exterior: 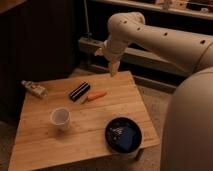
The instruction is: Place the eraser in the ceramic cup
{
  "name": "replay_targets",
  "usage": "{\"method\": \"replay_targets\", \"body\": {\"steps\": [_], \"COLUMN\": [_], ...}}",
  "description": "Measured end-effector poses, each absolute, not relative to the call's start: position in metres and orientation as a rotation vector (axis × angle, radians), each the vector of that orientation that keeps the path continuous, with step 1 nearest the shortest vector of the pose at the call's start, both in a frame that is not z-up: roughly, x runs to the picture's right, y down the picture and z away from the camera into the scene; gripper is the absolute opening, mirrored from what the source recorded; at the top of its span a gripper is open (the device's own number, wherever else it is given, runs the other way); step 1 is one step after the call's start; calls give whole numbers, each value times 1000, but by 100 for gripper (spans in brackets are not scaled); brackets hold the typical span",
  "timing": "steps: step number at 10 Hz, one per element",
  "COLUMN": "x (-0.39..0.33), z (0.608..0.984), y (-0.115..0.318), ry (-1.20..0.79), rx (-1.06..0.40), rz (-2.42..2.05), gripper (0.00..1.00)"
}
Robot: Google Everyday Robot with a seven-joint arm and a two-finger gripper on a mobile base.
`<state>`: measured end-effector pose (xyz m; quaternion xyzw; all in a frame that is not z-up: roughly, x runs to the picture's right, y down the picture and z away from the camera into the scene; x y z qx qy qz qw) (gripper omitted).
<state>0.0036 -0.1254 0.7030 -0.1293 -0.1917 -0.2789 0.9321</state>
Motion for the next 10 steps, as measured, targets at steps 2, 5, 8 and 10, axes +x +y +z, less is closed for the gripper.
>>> {"method": "replay_targets", "body": {"steps": [2,5,8,10], "x": [0,-35,-69,-103], "z": [717,741,754,770], "y": [-118,-122,-131,-135], "ry": [-380,-405,-486,-522], "rx": [-291,-304,-269,-257], "rz": [-552,-576,-596,-623], "gripper": [80,80,80,80]}}
